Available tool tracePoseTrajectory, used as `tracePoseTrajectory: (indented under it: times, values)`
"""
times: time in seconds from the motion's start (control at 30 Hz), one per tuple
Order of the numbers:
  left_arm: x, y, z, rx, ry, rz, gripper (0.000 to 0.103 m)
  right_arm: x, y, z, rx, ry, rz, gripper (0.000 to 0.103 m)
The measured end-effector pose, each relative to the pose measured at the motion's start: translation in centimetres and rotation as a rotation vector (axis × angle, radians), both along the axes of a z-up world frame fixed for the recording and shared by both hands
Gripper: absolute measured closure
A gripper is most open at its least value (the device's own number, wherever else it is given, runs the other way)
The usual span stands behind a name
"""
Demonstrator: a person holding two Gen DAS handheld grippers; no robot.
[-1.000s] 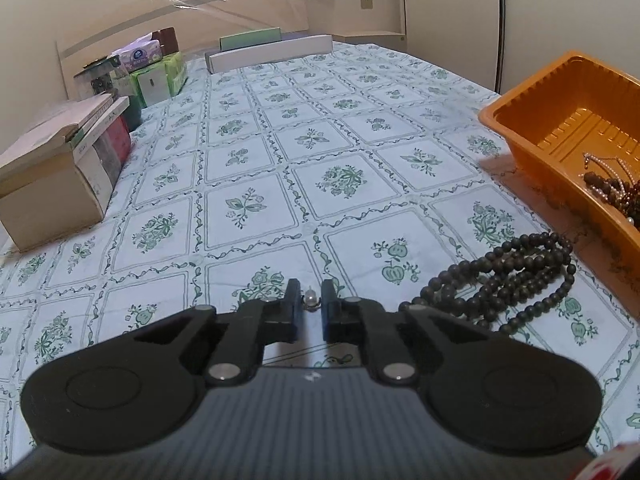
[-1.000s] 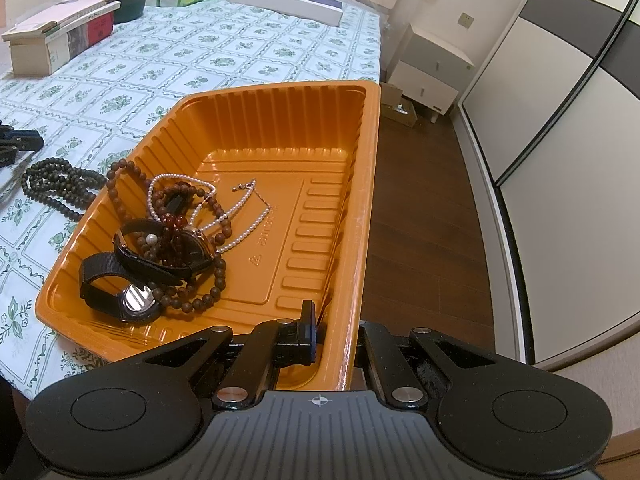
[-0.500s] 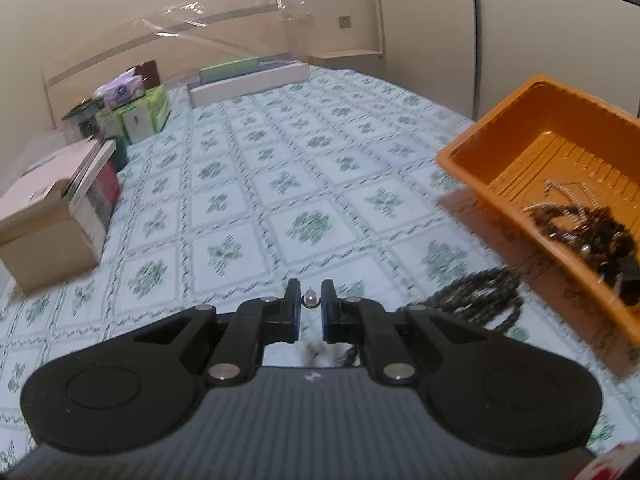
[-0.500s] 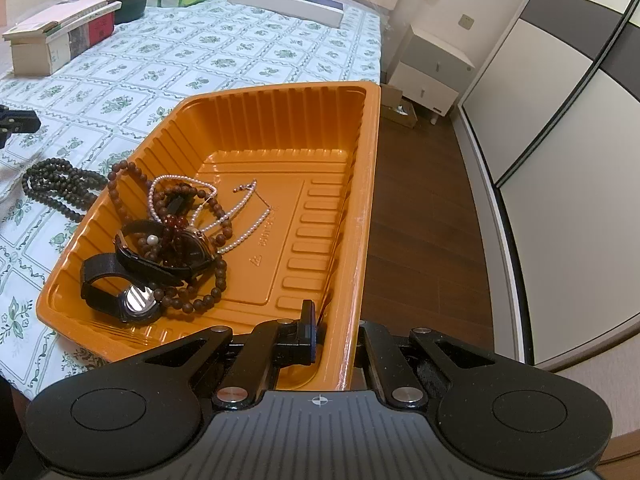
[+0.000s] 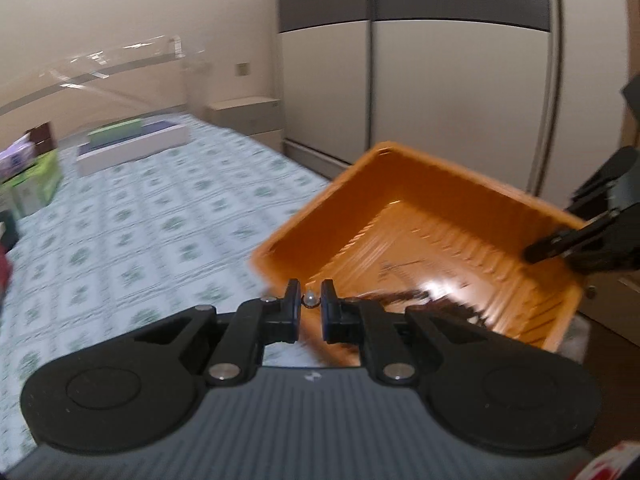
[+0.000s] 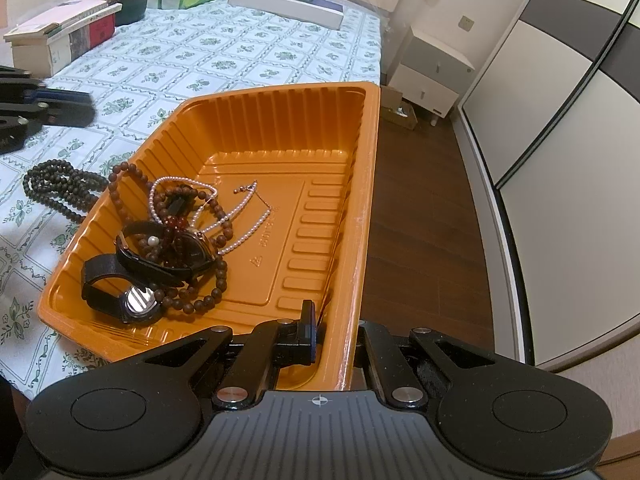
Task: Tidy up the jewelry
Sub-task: 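Carry the pearl bead into the tray and open the left tool, then return the open left tool to the black bead necklace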
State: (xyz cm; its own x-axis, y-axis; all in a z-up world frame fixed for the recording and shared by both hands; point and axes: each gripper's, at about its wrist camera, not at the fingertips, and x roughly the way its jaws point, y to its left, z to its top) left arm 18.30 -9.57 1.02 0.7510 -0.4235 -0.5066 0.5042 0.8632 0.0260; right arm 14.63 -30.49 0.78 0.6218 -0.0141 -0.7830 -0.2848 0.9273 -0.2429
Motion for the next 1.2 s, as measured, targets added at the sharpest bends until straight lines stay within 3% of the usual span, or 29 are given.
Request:
tracePoseTrajectory:
  times: [0.2, 0.5, 0.57, 0.7, 0.93, 1.2]
  values:
    - [0.3, -3.6, -0.5, 0.005, 0.019, -0.079, 0.094, 0.0, -0.1, 0.2, 0.007, 0.0, 0.0, 0.1]
    - [1.0, -5.8, -1.1, 0.019, 0.038, -0.109, 0.093, -0.1, -0.4, 0.2, 0.016, -0.003, 0.003, 0.1]
    - [1.1, -5.8, -1.2, 0.02, 0.042, -0.102, 0.079, -0.1, -0.4, 0.2, 0.017, -0.003, 0.002, 0.1]
    - [1.0, -5.3, -1.3, 0.014, 0.041, -0.094, 0.078, -0.1, -0.4, 0.2, 0.017, -0.003, 0.002, 0.1]
    - [0.5, -2.6, -0.5, -0.004, 0.016, -0.032, 0.078, -0.2, -0.4, 0.2, 0.016, -0.003, 0.002, 0.1]
    - [-0.8, 5.3, -0.3, -0.004, -0.006, 0.155, 0.074, -0.2, -0.5, 0.3, 0.018, -0.004, 0.001, 0.1]
